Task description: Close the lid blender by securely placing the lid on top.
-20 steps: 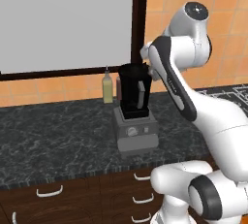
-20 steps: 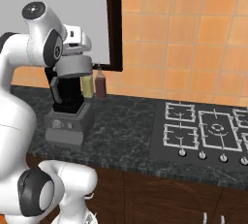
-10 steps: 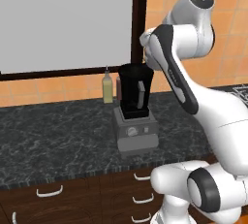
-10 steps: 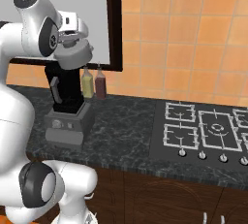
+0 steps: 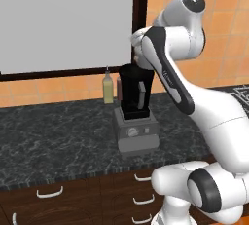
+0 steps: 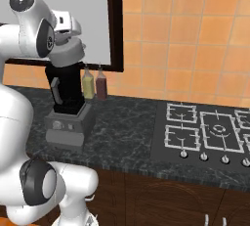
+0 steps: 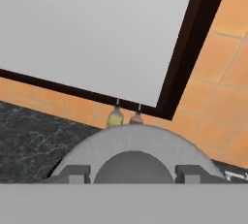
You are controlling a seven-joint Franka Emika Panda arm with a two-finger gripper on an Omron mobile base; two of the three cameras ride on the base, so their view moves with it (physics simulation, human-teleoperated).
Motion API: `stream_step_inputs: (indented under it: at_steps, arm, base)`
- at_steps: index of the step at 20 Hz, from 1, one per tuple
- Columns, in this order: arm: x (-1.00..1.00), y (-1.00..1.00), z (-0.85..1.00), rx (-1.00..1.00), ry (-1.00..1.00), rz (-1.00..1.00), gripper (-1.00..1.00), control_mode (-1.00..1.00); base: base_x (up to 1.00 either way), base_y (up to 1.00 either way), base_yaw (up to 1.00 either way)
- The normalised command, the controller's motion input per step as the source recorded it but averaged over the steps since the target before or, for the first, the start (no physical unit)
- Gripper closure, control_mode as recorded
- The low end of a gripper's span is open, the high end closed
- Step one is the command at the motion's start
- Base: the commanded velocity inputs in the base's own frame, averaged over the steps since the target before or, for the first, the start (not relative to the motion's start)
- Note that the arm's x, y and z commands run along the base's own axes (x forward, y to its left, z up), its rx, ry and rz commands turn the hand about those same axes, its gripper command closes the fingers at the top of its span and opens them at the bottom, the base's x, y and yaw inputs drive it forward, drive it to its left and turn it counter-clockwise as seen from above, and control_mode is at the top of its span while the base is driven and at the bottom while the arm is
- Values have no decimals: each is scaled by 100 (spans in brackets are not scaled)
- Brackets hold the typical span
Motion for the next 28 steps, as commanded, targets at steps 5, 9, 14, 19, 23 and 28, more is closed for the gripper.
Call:
stream_step_inputs:
  at_steps: [5, 9, 14, 19, 23, 28]
  arm:
    - [22, 32, 0, 0, -3, 6, 100, -100]
    - [30, 35, 0, 0, -1, 4, 100, -100]
    - [25, 25, 0, 0, -1, 2, 100, -100]
    - [21, 2, 1, 0, -2, 0, 100, -100]
    - [18, 0, 0, 0, -1, 0, 100, -100]
    - [10, 0, 0, 0, -4, 0, 100, -100]
  base:
    - [0, 0, 0]
    - [0, 0, 0]
    - [0, 0, 0]
    - [0, 0, 0]
    - [0, 0, 0]
    - [0, 0, 0]
